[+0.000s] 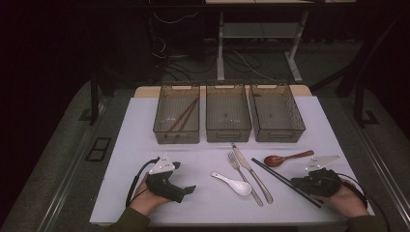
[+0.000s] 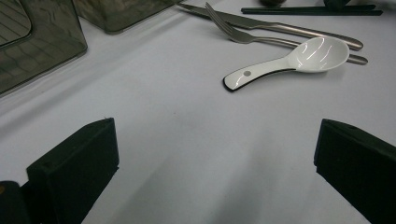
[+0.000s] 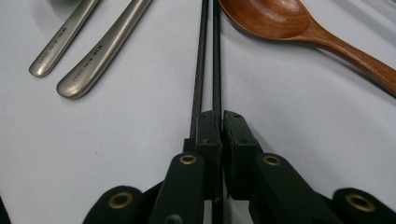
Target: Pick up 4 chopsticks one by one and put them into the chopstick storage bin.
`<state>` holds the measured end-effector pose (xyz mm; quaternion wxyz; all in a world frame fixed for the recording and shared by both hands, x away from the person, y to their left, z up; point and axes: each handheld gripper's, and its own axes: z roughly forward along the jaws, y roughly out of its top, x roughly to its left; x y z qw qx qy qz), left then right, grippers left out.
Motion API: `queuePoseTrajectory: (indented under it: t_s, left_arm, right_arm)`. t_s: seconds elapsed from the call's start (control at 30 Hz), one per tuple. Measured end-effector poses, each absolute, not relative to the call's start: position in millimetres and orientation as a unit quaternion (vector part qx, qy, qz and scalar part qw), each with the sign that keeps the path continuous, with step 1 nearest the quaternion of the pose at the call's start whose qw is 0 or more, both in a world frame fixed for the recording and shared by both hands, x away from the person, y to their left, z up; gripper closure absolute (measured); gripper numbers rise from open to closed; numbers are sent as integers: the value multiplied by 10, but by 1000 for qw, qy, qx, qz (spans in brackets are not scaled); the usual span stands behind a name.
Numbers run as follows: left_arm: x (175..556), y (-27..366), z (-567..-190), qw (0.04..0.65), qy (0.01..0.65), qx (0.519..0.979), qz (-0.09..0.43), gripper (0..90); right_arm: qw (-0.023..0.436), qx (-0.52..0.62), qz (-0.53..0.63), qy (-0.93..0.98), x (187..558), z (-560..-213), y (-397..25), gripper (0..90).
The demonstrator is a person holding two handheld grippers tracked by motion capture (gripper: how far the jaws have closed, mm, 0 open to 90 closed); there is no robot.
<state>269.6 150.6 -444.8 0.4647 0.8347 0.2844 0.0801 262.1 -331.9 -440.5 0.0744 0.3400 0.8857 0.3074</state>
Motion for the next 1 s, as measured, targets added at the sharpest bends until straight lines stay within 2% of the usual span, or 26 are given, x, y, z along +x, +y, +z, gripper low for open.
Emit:
queuePoseTrajectory:
  t_s: [1.0]
  left_arm:
    - [2698, 1503, -4454, 463, 282, 836, 77, 0]
  right_arm:
    - [73, 325, 397, 855, 2580, -4166, -3390, 854]
